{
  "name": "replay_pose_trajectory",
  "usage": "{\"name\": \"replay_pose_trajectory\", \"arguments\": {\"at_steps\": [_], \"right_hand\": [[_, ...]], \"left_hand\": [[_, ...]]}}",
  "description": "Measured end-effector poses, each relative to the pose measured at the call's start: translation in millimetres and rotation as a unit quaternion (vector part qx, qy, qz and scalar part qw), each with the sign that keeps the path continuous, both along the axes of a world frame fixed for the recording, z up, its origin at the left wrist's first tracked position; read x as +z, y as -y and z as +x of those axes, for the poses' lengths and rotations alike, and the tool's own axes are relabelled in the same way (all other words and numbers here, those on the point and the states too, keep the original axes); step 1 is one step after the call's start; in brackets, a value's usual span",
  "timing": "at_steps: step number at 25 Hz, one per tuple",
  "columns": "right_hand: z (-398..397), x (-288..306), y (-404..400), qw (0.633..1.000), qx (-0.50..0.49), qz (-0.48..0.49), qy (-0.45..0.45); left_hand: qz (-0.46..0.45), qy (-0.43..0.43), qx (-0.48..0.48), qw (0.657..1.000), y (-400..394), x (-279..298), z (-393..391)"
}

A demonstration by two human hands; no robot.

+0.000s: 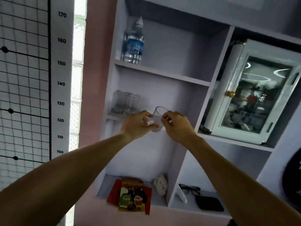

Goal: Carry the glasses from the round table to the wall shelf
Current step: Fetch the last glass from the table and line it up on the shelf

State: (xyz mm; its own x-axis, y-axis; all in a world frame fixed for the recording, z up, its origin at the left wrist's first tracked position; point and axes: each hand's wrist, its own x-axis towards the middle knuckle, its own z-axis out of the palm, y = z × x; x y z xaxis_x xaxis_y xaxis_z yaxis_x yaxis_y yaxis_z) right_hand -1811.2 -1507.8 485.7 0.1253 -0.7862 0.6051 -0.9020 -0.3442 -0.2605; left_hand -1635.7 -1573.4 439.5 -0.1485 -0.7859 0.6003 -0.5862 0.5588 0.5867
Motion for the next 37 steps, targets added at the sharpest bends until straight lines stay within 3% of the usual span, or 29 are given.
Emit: {"name": "replay_pose_trajectory", "arguments": {"at_steps": [5,11,19,23,26,30,37], "right_hand": [[25,1,68,1.000,0.020,0.007,-0.009],[30,5,129,0.999,0.018,0.044,-0.001],[34,-11,171,0.987,0.120,0.036,0.099],[38,-29,186,0.981,0.122,0.045,0.142],[40,-30,197,0.984,0.098,0.071,0.128],[40,0,214,0.985,0.116,0.047,0.117],[34,-29,221,0.986,0.129,0.072,0.073]], "left_hand": [[-0.018,0.012,0.074,0.997,50,-4,22],[-0.047,0.063,0.093,0.993,80,-2,19],[-0.129,0.114,0.144,0.975,105,-4,17],[-0.135,0.153,0.162,0.966,107,-19,22],[-0.151,0.190,0.188,0.952,111,-27,21],[-0.174,0.200,0.222,0.938,127,7,18],[-0.142,0.243,0.212,0.936,122,-10,14]]}}
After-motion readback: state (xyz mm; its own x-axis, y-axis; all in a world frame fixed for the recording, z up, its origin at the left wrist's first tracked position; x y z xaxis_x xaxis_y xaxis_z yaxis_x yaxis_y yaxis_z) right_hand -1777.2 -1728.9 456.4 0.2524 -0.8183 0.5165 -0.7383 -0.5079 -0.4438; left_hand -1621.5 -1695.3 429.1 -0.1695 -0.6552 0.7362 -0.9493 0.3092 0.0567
